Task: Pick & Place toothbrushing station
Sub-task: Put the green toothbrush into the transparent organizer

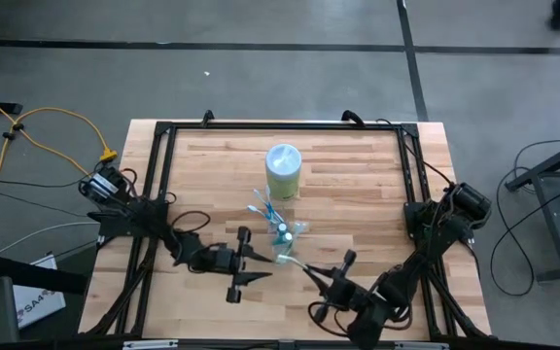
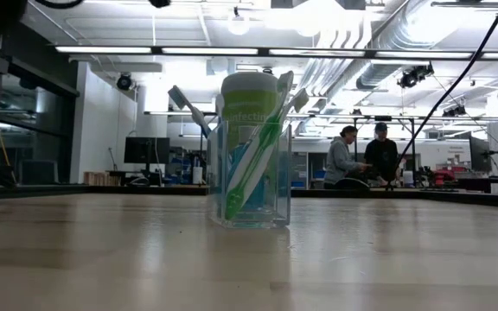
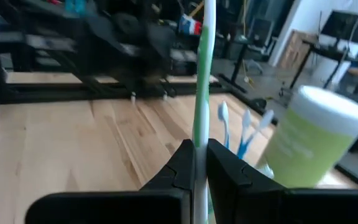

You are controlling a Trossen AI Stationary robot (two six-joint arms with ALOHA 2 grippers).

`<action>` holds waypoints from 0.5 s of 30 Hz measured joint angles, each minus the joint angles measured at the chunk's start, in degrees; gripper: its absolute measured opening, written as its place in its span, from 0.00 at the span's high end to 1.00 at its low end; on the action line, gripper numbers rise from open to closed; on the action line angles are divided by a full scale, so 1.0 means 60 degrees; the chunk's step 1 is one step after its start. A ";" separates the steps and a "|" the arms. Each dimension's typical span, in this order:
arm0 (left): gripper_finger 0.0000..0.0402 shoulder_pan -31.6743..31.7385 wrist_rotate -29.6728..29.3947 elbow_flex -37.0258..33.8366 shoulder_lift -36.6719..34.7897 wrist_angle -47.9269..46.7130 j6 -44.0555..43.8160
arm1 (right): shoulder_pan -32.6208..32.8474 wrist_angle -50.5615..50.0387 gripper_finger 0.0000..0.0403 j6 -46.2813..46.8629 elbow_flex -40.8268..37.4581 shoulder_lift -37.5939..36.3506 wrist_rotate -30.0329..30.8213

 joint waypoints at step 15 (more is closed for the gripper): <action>0.68 0.1045 0.2216 0.0000 0.0000 0.0718 0.0198 | -0.0875 0.3211 0.97 -0.3632 0.0000 0.0000 -0.1444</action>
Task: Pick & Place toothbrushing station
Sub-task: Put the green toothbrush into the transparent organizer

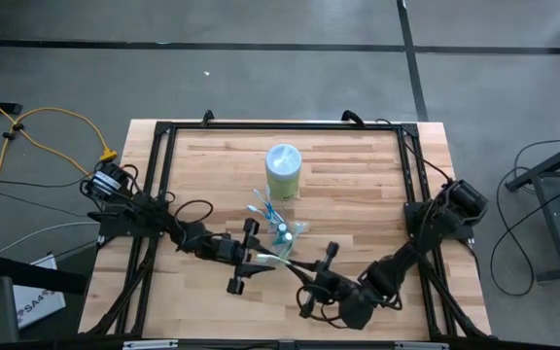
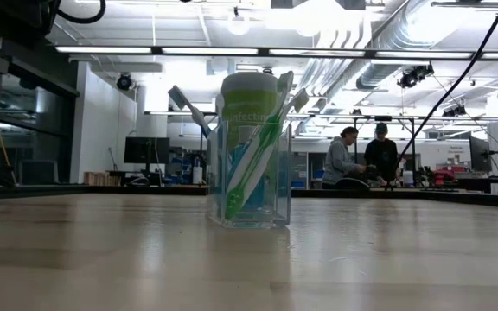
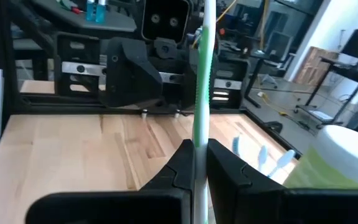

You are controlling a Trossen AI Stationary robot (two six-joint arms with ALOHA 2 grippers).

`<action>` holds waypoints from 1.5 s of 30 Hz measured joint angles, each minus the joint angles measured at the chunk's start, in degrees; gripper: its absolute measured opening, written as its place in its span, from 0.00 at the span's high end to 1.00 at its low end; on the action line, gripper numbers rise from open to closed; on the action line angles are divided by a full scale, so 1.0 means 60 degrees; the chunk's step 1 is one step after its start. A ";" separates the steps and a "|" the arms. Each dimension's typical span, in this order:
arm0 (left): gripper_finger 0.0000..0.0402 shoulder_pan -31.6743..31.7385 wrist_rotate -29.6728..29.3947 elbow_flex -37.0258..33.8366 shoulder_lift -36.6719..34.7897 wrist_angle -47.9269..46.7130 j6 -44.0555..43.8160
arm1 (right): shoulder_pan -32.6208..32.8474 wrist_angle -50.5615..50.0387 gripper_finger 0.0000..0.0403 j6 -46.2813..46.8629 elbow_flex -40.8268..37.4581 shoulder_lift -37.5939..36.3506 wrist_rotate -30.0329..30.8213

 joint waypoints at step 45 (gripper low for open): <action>0.98 0.0046 0.0238 0.0000 0.0000 0.0455 0.0535 | -0.0639 0.0357 0.96 -0.0132 -0.0004 0.0000 -0.1725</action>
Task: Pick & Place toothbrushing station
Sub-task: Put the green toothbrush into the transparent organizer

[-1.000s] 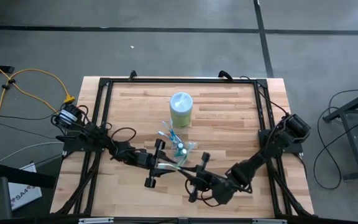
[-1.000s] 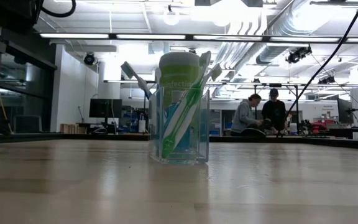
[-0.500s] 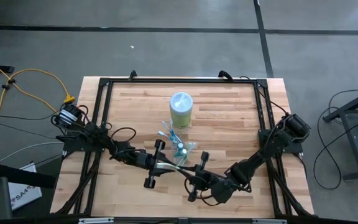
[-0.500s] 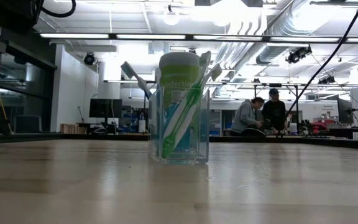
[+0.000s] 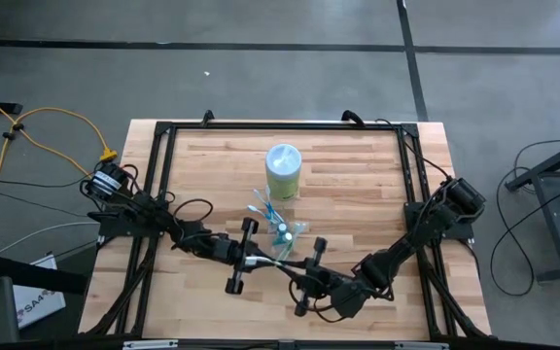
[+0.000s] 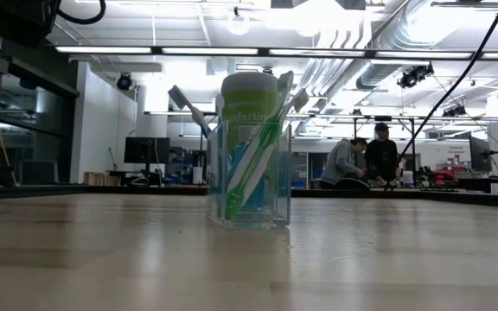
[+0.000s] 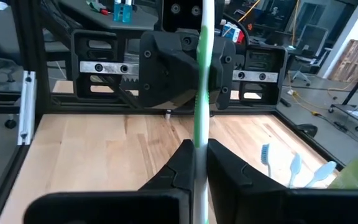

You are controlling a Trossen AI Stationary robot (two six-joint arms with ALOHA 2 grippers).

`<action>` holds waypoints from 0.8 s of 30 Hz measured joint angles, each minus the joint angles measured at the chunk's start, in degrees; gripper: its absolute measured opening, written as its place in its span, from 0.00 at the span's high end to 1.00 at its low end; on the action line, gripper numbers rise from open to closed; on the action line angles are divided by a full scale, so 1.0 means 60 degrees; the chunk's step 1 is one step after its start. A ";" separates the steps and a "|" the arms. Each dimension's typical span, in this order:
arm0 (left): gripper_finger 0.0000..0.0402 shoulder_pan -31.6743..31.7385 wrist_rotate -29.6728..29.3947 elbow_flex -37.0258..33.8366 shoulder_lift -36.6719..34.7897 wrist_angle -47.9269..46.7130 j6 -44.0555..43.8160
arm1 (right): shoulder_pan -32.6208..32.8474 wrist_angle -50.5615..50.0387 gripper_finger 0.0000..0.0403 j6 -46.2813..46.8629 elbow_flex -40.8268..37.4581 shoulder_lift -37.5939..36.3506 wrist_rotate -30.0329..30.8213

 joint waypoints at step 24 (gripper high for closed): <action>0.99 -0.0232 -0.1996 0.0000 0.0000 -0.0379 0.0733 | 0.0357 -0.2558 0.66 0.2162 -0.0003 0.0000 0.0410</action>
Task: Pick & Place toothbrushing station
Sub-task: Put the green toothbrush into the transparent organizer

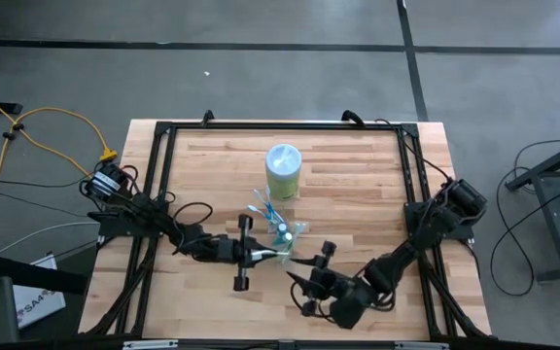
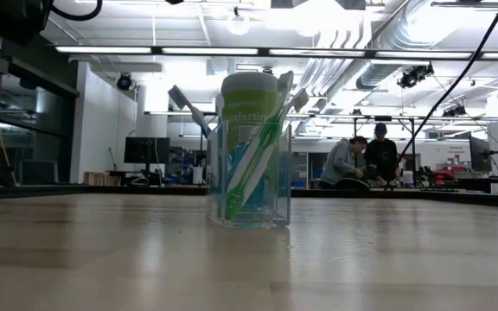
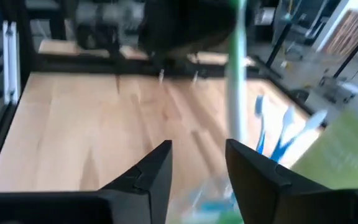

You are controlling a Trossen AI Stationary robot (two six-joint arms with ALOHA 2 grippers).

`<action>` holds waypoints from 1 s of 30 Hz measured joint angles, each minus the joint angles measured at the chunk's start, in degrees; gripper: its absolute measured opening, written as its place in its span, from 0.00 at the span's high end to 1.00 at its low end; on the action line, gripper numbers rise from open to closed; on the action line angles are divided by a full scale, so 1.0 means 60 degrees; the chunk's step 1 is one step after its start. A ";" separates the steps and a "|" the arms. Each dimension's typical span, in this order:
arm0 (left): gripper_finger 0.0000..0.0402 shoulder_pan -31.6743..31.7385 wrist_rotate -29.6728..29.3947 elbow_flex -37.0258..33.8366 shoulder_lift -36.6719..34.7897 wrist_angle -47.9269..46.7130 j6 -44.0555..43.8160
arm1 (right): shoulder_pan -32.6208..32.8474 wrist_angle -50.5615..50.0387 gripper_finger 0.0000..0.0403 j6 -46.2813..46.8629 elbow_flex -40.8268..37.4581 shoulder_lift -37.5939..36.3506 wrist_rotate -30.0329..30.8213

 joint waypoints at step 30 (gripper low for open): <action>0.99 -0.0589 -0.3815 0.0003 0.0008 -0.3772 -0.3626 | 0.0423 -0.3029 0.61 0.4472 -0.0007 0.0000 -0.1474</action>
